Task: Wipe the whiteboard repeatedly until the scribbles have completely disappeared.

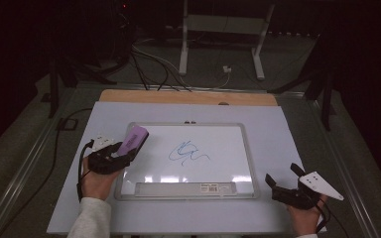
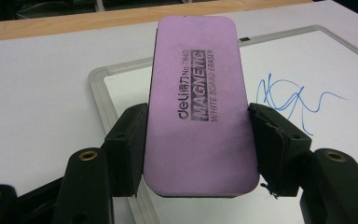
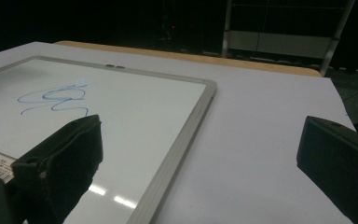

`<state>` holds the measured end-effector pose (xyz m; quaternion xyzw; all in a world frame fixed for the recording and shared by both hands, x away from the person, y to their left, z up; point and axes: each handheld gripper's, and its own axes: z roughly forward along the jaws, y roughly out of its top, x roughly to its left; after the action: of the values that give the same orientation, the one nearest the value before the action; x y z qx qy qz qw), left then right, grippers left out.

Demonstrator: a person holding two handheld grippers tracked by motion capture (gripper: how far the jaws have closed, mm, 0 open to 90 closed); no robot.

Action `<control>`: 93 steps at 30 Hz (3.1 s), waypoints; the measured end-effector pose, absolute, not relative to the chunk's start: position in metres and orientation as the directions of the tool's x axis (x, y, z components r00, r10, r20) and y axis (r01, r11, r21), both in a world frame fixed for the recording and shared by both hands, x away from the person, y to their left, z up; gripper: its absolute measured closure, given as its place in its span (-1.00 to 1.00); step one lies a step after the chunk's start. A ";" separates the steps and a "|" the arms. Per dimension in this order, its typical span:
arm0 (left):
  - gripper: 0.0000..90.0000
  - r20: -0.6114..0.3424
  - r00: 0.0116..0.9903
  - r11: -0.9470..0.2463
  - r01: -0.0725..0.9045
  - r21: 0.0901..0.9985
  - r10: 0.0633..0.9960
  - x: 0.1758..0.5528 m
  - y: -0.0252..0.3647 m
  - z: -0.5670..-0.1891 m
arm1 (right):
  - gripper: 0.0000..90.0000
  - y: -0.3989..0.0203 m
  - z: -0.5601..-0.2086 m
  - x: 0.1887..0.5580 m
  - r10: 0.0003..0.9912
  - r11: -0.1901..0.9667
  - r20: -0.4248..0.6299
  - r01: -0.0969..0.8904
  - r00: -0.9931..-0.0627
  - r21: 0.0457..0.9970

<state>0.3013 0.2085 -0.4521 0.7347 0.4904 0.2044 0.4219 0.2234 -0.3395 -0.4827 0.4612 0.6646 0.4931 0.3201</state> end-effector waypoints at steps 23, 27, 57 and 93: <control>-0.07 -0.097 0.468 -0.202 0.548 0.812 0.878 0.316 0.190 -0.460 | -0.99 -0.339 -0.483 0.224 0.928 0.085 0.033 0.298 -0.371 0.951; -0.07 -0.094 0.474 -0.212 0.552 0.806 0.875 0.319 0.186 -0.462 | -0.99 -0.339 -0.483 0.224 0.928 0.088 0.030 0.297 -0.372 0.951; -0.07 -0.066 0.549 -0.328 0.587 0.740 0.833 0.332 0.153 -0.492 | -0.99 -0.338 -0.484 0.225 0.925 0.095 0.027 0.300 -0.379 0.949; -0.07 -0.121 0.557 -0.336 0.645 0.686 0.822 0.348 0.123 -0.500 | -0.99 -0.339 -0.483 0.225 0.924 0.089 0.037 0.309 -0.381 0.947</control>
<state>0.3480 0.1230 -0.4997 0.8078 0.4538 0.1244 0.3550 0.2250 -0.3385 -0.4833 0.4608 0.6689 0.4931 0.3117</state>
